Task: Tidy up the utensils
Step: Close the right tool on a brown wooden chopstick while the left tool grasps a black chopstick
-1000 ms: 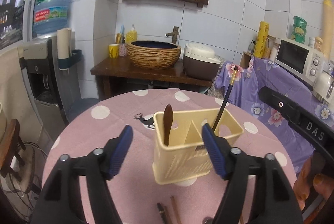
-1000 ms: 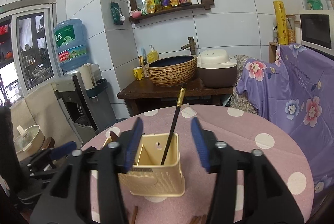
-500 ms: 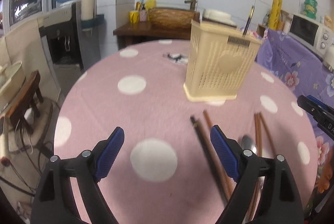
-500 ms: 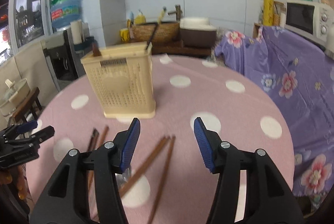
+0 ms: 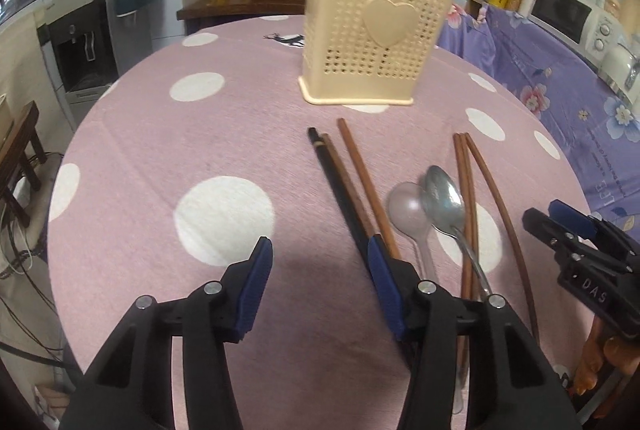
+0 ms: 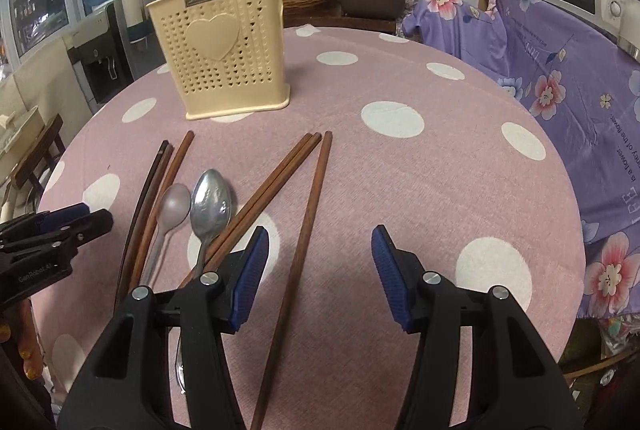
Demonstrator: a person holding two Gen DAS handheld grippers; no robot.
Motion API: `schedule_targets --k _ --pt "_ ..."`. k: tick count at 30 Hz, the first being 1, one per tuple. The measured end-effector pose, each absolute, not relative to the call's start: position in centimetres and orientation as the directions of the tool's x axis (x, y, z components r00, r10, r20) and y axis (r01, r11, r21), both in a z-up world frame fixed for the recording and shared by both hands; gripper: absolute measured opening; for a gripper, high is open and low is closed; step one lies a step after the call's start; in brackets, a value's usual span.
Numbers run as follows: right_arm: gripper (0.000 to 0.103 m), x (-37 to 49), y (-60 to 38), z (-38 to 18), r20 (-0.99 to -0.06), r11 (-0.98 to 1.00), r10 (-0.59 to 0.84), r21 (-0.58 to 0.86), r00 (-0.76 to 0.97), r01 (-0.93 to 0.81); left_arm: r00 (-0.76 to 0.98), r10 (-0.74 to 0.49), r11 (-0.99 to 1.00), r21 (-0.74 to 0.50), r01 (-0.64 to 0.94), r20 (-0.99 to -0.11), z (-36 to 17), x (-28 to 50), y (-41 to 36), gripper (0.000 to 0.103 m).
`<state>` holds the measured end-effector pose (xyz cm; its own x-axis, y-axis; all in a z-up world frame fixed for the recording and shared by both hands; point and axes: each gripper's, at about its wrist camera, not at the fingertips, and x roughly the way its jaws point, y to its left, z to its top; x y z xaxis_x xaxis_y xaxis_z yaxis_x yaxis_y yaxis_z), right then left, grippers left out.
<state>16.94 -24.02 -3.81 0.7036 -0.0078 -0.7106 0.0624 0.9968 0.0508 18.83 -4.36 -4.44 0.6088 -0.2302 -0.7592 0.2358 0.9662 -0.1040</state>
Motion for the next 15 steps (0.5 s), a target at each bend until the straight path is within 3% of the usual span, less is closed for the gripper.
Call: schedule_targets --k 9,15 --pt "0.054 16.6 -23.6 -4.1 -0.709 0.996 -0.009 0.056 0.705 0.069 0.596 -0.207 0.967 -0.071 0.243 -0.776 -5.5 18.8 -6.0 0.050" --pt "0.054 16.5 -23.8 -4.4 -0.714 0.996 -0.033 0.036 0.699 0.084 0.623 -0.129 0.976 0.013 0.219 -0.771 -5.5 18.5 -5.4 0.050"
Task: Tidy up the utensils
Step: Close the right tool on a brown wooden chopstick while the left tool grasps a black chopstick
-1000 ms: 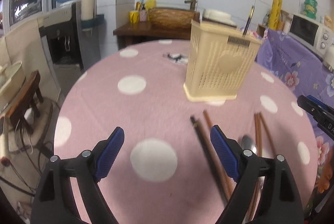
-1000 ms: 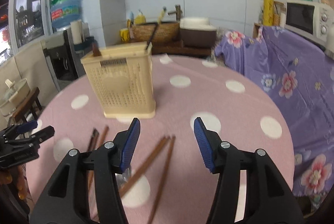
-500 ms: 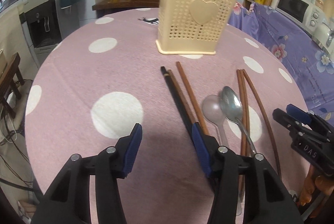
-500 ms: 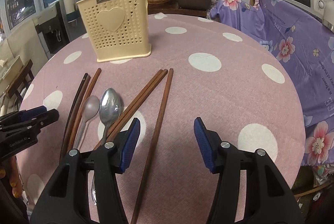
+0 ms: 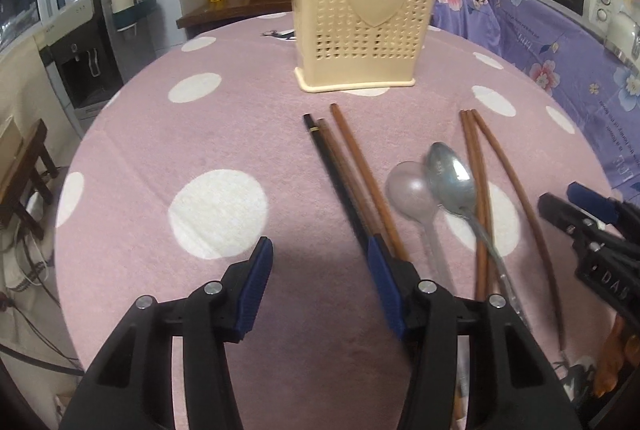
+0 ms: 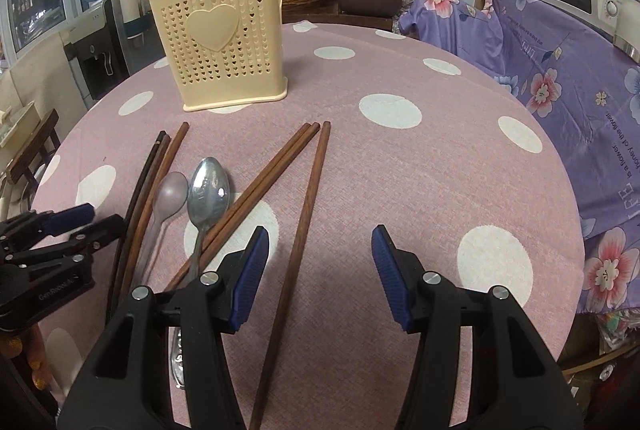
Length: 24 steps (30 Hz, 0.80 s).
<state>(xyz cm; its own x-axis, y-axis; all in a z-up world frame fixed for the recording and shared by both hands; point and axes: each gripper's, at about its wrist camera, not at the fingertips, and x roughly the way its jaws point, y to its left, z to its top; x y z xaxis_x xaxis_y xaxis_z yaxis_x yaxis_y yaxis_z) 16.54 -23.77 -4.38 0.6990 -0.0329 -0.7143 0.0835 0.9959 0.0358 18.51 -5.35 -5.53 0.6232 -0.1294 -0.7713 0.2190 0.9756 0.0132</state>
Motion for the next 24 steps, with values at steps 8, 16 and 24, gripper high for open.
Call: schedule_targets --k 8,16,24 --pt "0.054 17.0 -24.0 -4.6 -0.722 0.995 -0.039 0.037 0.691 0.094 0.637 -0.142 0.983 -0.031 0.181 -0.758 -4.7 18.9 -4.0 0.050" --pt "0.054 16.8 -23.6 -4.9 -0.726 0.994 -0.042 0.040 0.687 0.102 0.609 -0.163 0.975 -0.032 0.219 -0.777 -5.6 18.6 -6.8 0.051" --pt "0.054 16.8 -23.9 -4.9 -0.724 0.993 -0.047 0.041 0.688 0.110 0.595 -0.154 0.982 -0.055 0.181 -0.789 -5.6 18.9 -5.7 0.051"
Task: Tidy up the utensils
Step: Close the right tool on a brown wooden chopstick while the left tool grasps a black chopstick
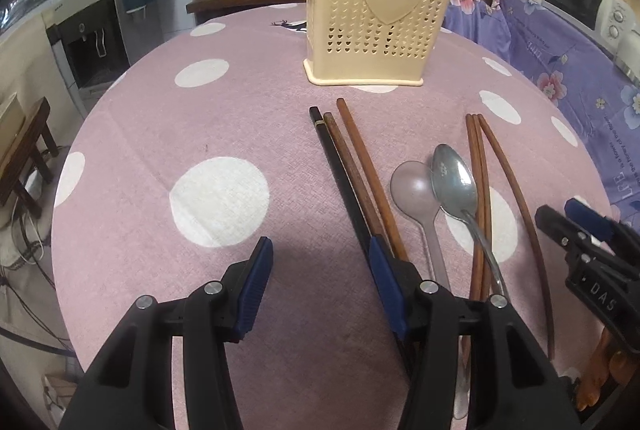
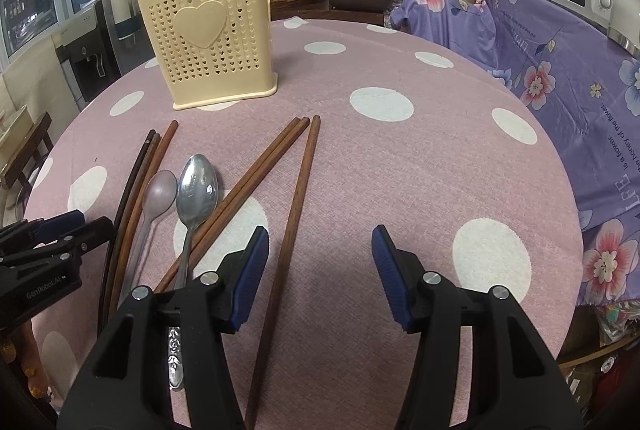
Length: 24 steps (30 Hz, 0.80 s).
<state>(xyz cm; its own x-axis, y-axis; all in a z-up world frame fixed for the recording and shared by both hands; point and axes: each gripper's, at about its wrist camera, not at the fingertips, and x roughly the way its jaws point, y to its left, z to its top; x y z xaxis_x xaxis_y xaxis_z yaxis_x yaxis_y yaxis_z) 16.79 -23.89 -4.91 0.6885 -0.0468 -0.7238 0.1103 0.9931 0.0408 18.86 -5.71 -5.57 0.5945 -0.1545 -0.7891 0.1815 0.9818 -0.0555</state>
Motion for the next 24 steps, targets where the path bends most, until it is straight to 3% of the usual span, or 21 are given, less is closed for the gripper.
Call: schedule_targets --k 12,17,21,24 --pt "0.054 17.4 -23.2 -5.7 -0.746 0.992 -0.101 -0.023 0.658 0.125 0.604 -0.095 0.981 0.029 0.192 -0.791 -5.8 18.9 -6.0 0.048" --pt "0.054 17.2 -24.9 -5.3 -0.742 0.989 -0.094 0.010 0.664 0.150 0.594 -0.104 0.989 -0.018 0.148 -0.798 -5.6 19.6 -3.3 0.047" --pt "0.054 18.2 -24.9 -5.0 -0.759 0.991 -0.009 0.080 0.651 0.108 0.571 -0.155 0.986 -0.086 0.145 -0.806 -5.3 20.3 -2.8 0.047" --pt "0.054 19.0 -24.3 -4.3 -0.759 0.995 -0.020 0.047 0.650 0.086 0.566 -0.173 0.983 -0.108 0.148 -0.806 -5.0 21.0 -2.7 0.047"
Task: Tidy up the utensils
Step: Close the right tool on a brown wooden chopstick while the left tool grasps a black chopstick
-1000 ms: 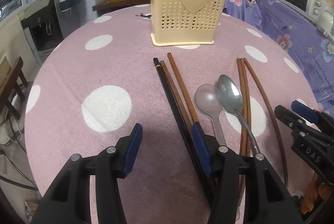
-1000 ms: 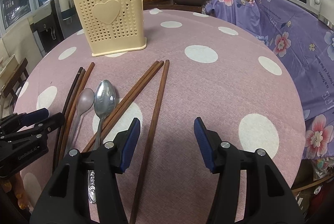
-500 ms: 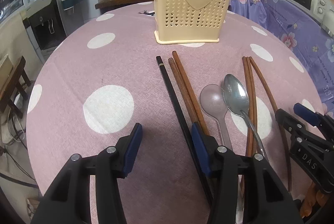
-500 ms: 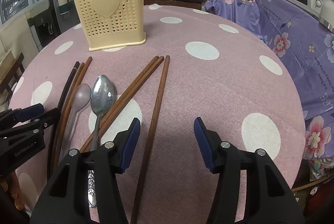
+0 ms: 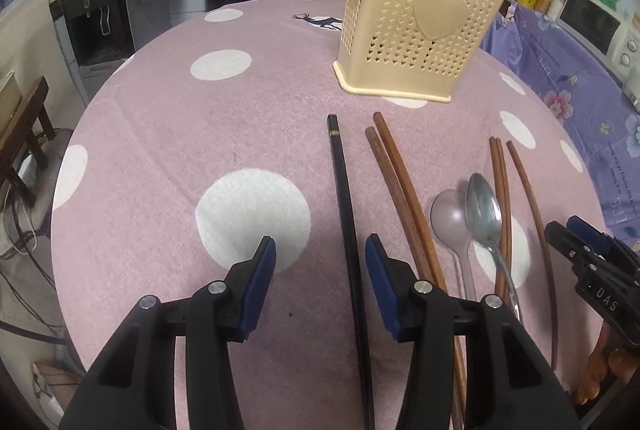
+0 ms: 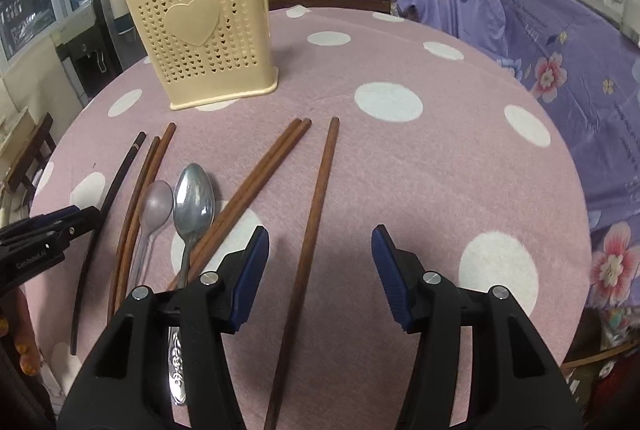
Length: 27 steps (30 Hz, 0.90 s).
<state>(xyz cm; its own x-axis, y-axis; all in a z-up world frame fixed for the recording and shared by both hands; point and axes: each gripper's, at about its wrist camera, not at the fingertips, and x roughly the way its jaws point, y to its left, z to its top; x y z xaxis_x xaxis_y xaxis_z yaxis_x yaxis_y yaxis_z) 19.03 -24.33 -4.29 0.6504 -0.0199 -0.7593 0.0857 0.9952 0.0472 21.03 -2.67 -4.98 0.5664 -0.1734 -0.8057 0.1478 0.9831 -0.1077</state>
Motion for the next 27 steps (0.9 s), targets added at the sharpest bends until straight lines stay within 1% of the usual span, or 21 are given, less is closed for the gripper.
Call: schedule_targets --k 2,4,5,7,9,11,12,13,17,21,23,27 --pt "0.054 19.6 -24.2 -3.8 -0.760 0.997 -0.021 0.032 0.650 0.070 0.580 -0.157 0.985 -0.080 0.155 -0.800 -4.5 21.6 -3.0 0.047" --pt "0.052 20.6 -24.5 -3.8 -0.769 0.997 -0.016 0.034 0.639 0.066 0.574 -0.141 0.984 -0.049 0.173 -0.806 -4.4 22.4 -3.7 0.047" --pt "0.048 21.0 -24.6 -3.9 -0.771 0.997 -0.020 0.033 0.636 0.071 0.569 -0.139 0.983 -0.043 0.180 -0.811 -4.5 22.8 -4.1 0.047" --pt "0.044 21.9 -25.0 -4.1 -0.773 0.995 -0.025 0.043 0.634 0.091 0.572 -0.127 0.983 -0.027 0.180 -0.810 -4.5 23.4 -4.6 0.047" --pt "0.034 22.9 -25.5 -4.5 -0.780 0.991 -0.009 0.078 0.626 0.111 0.579 -0.112 0.985 -0.015 0.169 -0.808 -4.7 24.0 -4.9 0.047" --pt "0.030 23.6 -25.8 -4.8 -0.786 0.987 0.006 0.104 0.618 0.123 0.580 -0.102 0.987 -0.010 0.161 -0.808 -5.0 24.5 -5.2 0.045" --pt "0.026 24.1 -25.7 -5.1 -0.792 0.987 0.009 0.105 0.611 0.121 0.576 -0.103 0.987 -0.012 0.159 -0.811 -5.2 24.7 -5.2 0.041" --pt "0.024 24.5 -25.6 -5.2 -0.795 0.988 0.004 0.096 0.607 0.120 0.569 -0.101 0.988 -0.016 0.152 -0.816 -5.5 25.0 -5.3 0.039" --pt "0.020 25.8 -25.1 -5.6 -0.798 0.991 -0.019 0.064 0.602 0.115 0.588 -0.070 0.989 0.019 0.144 -0.806 -5.6 25.6 -5.7 0.035" --pt "0.012 26.8 -24.9 -5.6 -0.794 0.992 -0.047 0.034 0.606 0.122 0.589 -0.056 0.989 0.037 0.145 -0.806 -5.6 26.5 -5.9 0.029" --pt "0.010 27.4 -25.1 -5.5 -0.794 0.990 -0.048 0.043 0.606 0.135 0.585 -0.053 0.989 0.039 0.143 -0.810 -5.6 26.8 -6.0 0.025" --pt "0.009 27.9 -25.0 -5.6 -0.793 0.990 -0.050 0.043 0.607 0.137 0.584 -0.050 0.988 0.044 0.145 -0.810 -5.5 27.1 -6.3 0.018"
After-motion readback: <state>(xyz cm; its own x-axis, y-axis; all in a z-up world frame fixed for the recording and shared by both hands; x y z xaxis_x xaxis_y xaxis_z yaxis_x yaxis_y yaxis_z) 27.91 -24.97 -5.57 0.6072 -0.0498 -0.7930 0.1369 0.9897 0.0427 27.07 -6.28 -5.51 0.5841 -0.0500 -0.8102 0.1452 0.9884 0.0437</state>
